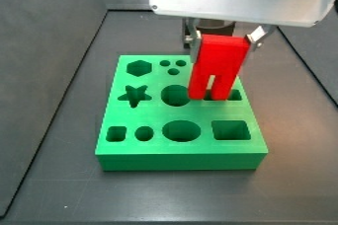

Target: Insert the double-square object.

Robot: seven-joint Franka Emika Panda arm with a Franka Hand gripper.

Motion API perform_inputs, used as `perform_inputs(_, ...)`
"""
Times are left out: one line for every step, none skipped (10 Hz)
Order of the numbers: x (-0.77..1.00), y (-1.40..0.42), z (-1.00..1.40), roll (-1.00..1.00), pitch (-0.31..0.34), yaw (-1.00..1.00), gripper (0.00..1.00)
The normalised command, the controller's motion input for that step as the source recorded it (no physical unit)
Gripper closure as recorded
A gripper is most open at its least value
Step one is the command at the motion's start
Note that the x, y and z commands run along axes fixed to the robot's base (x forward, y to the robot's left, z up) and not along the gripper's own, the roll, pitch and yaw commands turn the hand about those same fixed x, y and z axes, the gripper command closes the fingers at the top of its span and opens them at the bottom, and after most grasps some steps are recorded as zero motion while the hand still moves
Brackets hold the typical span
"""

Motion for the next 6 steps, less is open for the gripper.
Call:
perform_inputs(0.67, 0.0, -0.31, 0.0, 0.11, -0.03, 1.0)
perform_inputs(0.69, 0.01, -0.32, 0.0, 0.114, -0.04, 1.0)
perform_inputs(0.66, 0.0, -0.35, 0.0, 0.099, -0.03, 1.0)
perform_inputs(0.6, 0.0, -0.33, 0.0, 0.076, -0.04, 1.0)
perform_inputs(0.53, 0.0, -0.35, 0.02, 0.074, -0.1, 1.0)
perform_inputs(0.45, 0.01, -0.35, 0.04, 0.076, -0.15, 1.0)
